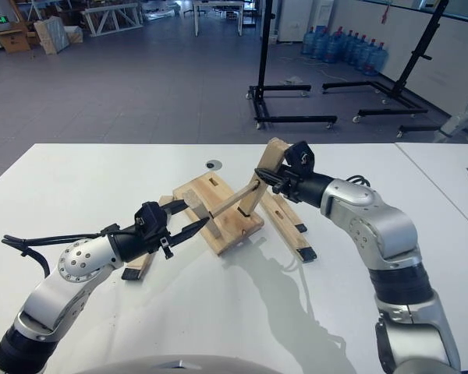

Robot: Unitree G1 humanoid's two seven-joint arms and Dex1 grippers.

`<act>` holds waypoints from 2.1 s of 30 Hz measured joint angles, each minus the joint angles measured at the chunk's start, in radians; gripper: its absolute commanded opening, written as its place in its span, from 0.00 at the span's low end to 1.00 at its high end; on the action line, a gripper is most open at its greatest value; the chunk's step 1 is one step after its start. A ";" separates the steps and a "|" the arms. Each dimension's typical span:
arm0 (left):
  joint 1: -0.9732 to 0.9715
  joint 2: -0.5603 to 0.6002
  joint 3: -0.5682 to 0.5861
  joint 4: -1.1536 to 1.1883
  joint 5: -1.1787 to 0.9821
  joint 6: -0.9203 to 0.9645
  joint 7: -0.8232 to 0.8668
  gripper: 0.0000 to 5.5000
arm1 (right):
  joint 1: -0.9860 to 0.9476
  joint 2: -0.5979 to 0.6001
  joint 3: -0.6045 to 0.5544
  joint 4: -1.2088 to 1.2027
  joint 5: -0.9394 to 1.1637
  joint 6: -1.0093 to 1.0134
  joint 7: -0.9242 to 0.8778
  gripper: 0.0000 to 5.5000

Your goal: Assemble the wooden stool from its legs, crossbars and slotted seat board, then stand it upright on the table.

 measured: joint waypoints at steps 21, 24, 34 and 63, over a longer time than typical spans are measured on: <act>-0.106 0.025 0.039 0.054 -0.045 0.171 -0.120 0.65 | 0.124 0.264 -0.099 -0.152 0.139 0.244 -0.334 0.45; -0.106 0.014 0.069 0.053 -0.056 0.179 -0.116 0.73 | 0.124 0.287 -0.104 -0.139 0.109 0.201 -0.333 0.49; -0.140 -0.017 0.183 0.020 -0.191 0.252 -0.116 0.96 | 0.058 0.422 -0.281 -0.167 0.334 0.178 -0.361 0.49; -0.670 -0.160 0.390 0.209 -0.183 0.201 0.200 0.96 | -0.287 0.402 -0.085 -0.182 0.220 -0.087 -0.442 0.49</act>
